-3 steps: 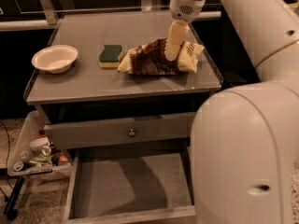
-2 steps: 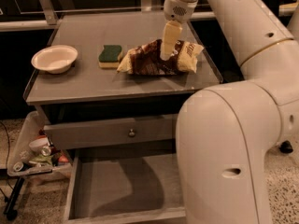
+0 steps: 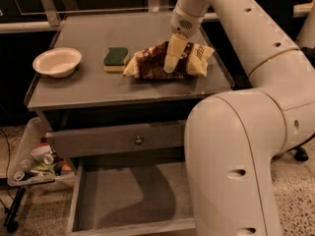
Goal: Place brown chip bag into middle drawer
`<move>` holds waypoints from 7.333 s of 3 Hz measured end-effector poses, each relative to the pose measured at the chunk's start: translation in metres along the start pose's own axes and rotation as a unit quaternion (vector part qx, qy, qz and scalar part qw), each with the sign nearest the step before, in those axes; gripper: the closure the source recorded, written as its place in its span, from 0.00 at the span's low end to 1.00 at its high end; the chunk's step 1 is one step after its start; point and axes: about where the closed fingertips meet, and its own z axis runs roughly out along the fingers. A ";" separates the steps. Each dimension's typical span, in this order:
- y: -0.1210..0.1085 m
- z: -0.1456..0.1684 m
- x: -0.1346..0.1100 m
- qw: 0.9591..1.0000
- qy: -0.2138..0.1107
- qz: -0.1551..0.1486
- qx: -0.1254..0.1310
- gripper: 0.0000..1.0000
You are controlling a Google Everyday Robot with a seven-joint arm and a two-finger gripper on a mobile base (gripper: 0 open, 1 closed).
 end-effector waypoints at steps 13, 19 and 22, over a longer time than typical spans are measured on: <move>0.123 -0.073 0.044 0.993 -0.011 0.096 0.070 1.00; 0.278 0.004 0.112 0.978 -0.007 0.208 -0.019 1.00; 0.296 0.096 0.119 0.970 -0.016 0.231 -0.075 1.00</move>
Offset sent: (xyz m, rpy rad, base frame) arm -0.0025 0.0015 -0.0144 0.0133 0.0351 -0.0102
